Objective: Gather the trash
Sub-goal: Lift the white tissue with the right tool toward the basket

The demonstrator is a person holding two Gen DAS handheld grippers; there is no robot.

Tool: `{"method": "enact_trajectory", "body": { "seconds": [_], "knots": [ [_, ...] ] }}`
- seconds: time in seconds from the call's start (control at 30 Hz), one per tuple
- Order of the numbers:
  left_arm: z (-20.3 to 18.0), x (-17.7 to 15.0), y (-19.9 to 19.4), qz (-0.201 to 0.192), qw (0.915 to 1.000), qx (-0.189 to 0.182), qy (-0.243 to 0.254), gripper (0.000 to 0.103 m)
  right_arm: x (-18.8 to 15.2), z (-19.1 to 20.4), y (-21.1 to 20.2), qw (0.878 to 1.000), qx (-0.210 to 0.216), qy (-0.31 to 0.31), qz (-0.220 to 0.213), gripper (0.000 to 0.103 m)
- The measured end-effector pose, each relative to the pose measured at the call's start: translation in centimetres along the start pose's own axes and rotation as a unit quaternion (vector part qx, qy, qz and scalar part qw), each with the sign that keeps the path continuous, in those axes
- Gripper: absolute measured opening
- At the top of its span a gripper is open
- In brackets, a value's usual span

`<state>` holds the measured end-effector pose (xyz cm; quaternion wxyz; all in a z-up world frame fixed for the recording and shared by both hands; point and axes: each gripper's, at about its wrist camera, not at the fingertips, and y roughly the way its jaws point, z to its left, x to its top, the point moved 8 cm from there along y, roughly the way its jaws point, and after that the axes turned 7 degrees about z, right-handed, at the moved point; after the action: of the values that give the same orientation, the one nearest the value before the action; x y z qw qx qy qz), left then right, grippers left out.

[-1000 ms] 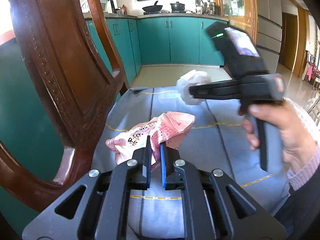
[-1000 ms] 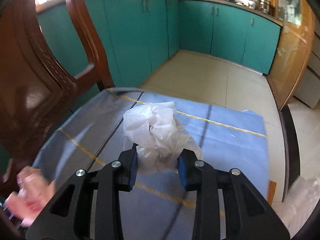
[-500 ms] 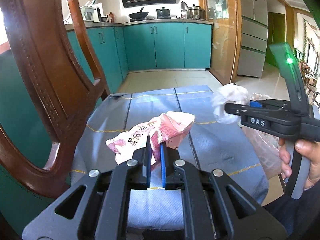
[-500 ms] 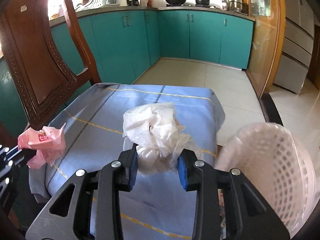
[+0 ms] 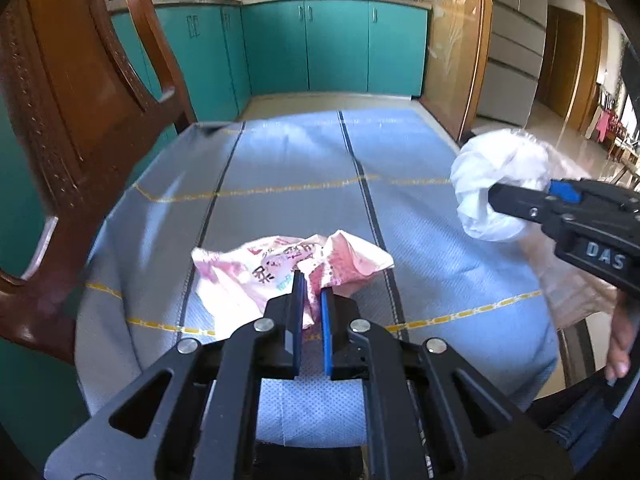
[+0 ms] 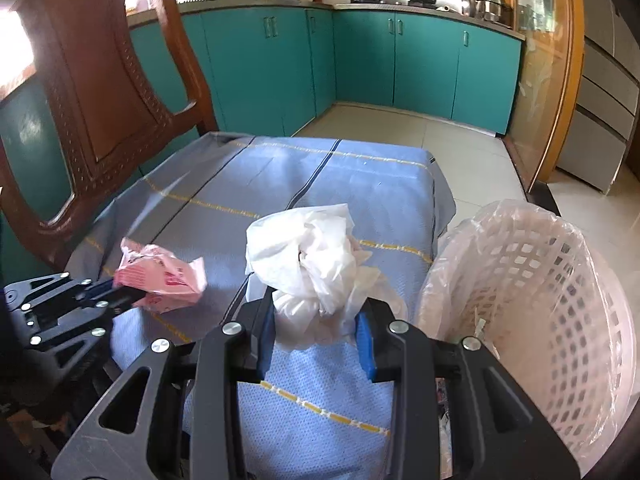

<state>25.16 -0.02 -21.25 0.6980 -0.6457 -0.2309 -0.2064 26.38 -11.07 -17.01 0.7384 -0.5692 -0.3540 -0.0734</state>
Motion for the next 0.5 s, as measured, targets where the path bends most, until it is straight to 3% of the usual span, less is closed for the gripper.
{"method": "enact_trajectory", "body": {
  "seconds": [0.23,0.3,0.37,0.5],
  "knots": [
    [-0.5,-0.3,0.9,0.004,1.0,-0.002,0.009,0.015,-0.2,0.6,0.3,1.0,0.002,-0.006,0.004,0.034],
    [-0.1,-0.3,0.8,-0.001,1.0,0.0,0.003,0.025,-0.3,0.5,0.3,1.0,0.001,-0.003,0.005,0.034],
    [0.2,-0.2,0.8,-0.004,1.0,0.008,-0.002,0.046,-0.3,0.4,0.5,1.0,0.002,0.001,0.007,0.034],
    [0.7,-0.3,1.6,0.009,0.9999,0.01,-0.007,0.058,-0.3,0.3,0.5,1.0,0.005,0.003,0.01,0.034]
  ]
}}
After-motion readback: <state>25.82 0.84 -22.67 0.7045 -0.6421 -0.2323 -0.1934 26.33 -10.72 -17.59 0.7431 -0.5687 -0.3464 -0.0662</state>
